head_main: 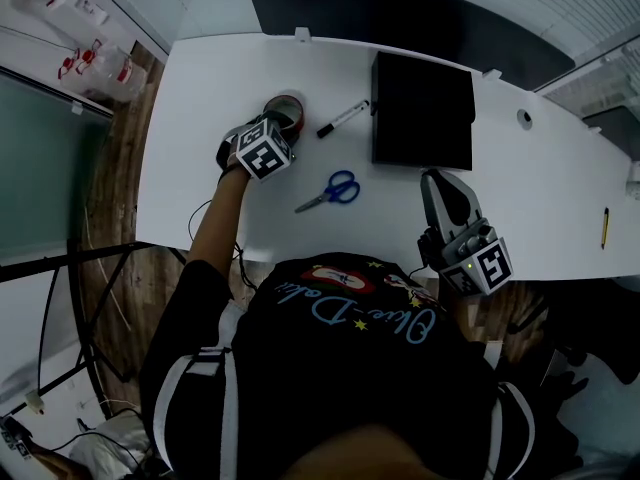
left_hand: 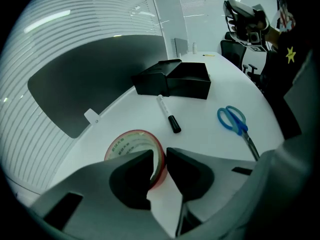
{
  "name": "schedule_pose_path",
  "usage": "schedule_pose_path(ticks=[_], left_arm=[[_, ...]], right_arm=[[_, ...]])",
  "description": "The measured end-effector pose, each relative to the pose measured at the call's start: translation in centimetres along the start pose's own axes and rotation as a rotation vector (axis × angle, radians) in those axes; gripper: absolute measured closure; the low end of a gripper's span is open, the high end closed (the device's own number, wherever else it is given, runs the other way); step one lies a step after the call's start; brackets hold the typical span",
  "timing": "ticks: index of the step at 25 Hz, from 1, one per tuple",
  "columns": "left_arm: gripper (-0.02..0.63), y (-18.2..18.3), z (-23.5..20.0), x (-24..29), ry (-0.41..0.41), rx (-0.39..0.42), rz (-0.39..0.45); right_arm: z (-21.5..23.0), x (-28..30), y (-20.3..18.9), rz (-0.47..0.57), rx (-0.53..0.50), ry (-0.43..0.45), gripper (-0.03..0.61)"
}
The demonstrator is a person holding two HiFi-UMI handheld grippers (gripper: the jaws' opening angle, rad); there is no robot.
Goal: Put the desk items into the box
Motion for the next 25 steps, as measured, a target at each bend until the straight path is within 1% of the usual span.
schedule_pose_path(ticks=[3, 5, 6, 9, 10, 12, 14, 16, 22, 25], left_arm=[[0.511, 0.1, 0.1, 0.1, -0.002, 0.001, -0.012], [0.519, 0.1, 0.0, 0.2, 0.004, -0.018, -0.012], [0.534, 0.1, 0.0, 0.2, 0.011, -0.041, -0.011], [0.545, -0.2, 0.1, 0.0, 0.030, -0.128, -0.013], [0.546, -0.2, 0.2, 0.0, 0.034, -0.137, -0.013], [0.548, -0.2, 0.6, -0.2, 0.038, -0.126, -0.014], [0.548, -0.2, 1.1, -0.4, 0.038, -0.122, -0.006], [0.549, -0.2, 1.6, -1.0, 0.042, -0.145, 0.019], [0.549, -0.6, 3.1, -3.5, 0.081, -0.289, 0.142], [0.549, -0.8, 3.8, -4.6, 0.103, -0.337, 0.199]], right_arm=[[0.1, -0.3, -0.2, 0.007, 0.003, -0.004, 0.566], [0.1, -0.3, -0.4, 0.005, -0.004, 0.003, 0.566], [-0.1, -0.4, -0.6, 0.002, -0.006, 0.007, 0.566], [-0.4, -0.5, -0.8, -0.004, 0.004, 0.007, 0.566], [-0.4, -0.5, -0.6, 0.003, 0.014, 0.004, 0.567], [-0.3, -0.3, -0.1, 0.028, 0.031, -0.005, 0.566], [-0.2, -0.3, 0.2, 0.039, 0.027, -0.006, 0.566], [-0.2, -0.4, 0.2, 0.042, 0.015, 0.003, 0.566], [-0.7, 0.0, -0.4, 0.010, 0.030, 0.034, 0.566], [-1.0, 0.3, -0.4, 0.004, 0.029, 0.052, 0.567]])
Point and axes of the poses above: the fingertips, and each gripper's own axes: x forward along the fingers, z to its right, y out of its top, the point moved 7 cm from there along -x, backward along the fingers, and after that the axes turned 1 degree about -z, right-handed, at the moved point
